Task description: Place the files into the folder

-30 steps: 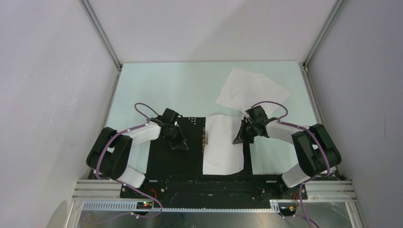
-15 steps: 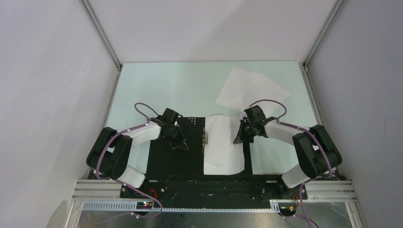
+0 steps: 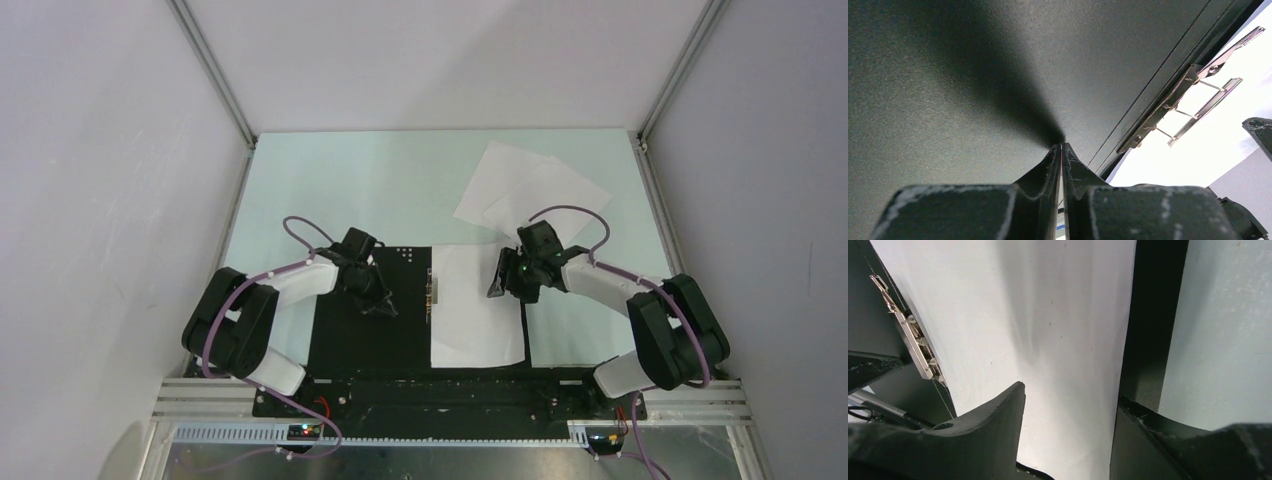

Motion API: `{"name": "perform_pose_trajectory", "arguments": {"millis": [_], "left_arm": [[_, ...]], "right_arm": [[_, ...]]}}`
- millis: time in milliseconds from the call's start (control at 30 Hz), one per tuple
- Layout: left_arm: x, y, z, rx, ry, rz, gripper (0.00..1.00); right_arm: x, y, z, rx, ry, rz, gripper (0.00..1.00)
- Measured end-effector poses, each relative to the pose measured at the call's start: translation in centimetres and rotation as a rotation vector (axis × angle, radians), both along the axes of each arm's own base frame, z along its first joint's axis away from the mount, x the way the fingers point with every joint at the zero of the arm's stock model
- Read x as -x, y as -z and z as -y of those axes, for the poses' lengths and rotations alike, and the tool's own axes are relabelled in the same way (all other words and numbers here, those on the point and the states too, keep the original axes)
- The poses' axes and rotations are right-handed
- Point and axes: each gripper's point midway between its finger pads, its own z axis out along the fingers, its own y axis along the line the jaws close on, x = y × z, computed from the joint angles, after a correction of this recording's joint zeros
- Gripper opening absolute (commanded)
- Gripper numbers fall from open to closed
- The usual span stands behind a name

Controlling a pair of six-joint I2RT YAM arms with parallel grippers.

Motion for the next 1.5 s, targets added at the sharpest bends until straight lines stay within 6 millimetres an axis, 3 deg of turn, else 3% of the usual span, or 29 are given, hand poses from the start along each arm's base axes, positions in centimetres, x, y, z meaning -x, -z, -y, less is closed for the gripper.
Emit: {"name": "perform_pose_trajectory", "arguments": {"millis": [367, 633, 800, 867, 1033, 1133, 1233, 1400, 1500], "left_arm": [[0.0, 0.0, 0.0, 0.0, 0.0, -0.001, 0.14], [0.0, -0.1, 0.1, 0.001, 0.007, 0.003, 0.18], [-0.5, -0.2, -0.1, -0.017, 0.015, 0.023, 0.22], [-0.6, -0.3, -0.2, -0.026, 0.018, 0.03, 0.26], [-1.5, -0.7, -0.5, -0.053, 0.037, 0.061, 0.5], [-3.0, -2.1, -0.3, -0.068, 0.056, 0.109, 0.65], [-6.6, -5.2, 0.9, -0.051, 0.073, 0.215, 0.75], [-13.0, -10.2, 3.7, -0.005, 0.102, 0.386, 0.83], [-16.6, -12.0, 5.4, 0.016, 0.114, 0.456, 0.84]], "right_arm": [[-0.2, -0.2, 1.7, 0.092, 0.044, 0.024, 0.8], [-0.4, 0.0, 4.1, 0.163, 0.112, 0.018, 0.84], [-1.9, -1.3, 6.4, 0.146, 0.209, 0.053, 0.84], [-2.9, -2.1, 7.3, 0.126, 0.258, 0.08, 0.84], [-5.8, -3.4, 10.0, 0.063, 0.414, 0.138, 0.84], [-7.7, -3.6, 11.4, 0.02, 0.5, 0.164, 0.84], [-9.2, -3.1, 12.2, -0.014, 0.561, 0.165, 0.84], [-11.4, -3.0, 14.2, -0.047, 0.649, 0.2, 0.85], [-13.4, -3.7, 16.6, -0.054, 0.727, 0.23, 0.85]]}}
